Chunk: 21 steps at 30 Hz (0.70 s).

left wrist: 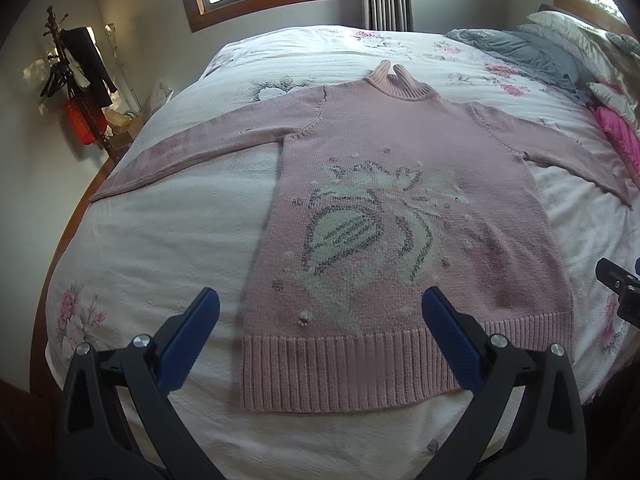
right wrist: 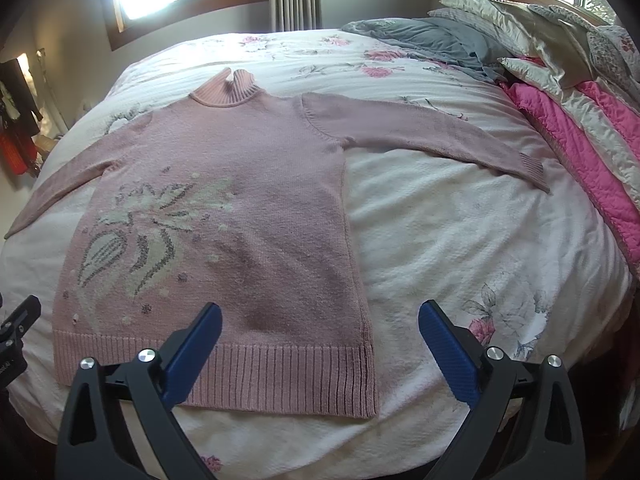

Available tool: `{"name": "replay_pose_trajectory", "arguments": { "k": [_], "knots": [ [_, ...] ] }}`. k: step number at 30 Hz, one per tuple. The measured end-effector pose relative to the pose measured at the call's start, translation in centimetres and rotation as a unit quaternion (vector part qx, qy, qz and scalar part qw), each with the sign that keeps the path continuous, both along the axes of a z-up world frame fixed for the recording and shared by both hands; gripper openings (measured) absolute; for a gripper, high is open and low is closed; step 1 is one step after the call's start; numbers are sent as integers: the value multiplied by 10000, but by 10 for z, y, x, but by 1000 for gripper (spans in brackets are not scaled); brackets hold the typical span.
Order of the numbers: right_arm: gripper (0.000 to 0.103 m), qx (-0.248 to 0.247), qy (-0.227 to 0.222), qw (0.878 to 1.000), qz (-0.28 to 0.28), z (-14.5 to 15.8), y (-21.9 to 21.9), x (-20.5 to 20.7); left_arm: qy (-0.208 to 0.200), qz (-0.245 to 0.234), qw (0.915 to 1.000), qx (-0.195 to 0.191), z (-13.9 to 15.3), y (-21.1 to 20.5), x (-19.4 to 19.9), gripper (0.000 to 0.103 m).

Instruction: Fold small clothes

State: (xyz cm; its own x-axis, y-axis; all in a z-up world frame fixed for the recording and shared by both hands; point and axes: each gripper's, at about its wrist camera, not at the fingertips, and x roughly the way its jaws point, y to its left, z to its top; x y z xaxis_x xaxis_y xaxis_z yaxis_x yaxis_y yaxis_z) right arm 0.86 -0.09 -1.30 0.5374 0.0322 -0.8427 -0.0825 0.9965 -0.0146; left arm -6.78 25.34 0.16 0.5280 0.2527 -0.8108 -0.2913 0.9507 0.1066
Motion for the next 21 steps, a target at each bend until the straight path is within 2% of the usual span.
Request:
{"name": "replay_pose_trajectory", "arguments": {
  "k": [21],
  "knots": [
    [99, 23, 43, 10000, 18, -4, 1, 1, 33, 32, 10000, 44, -2, 2, 0, 100]
  ]
}}
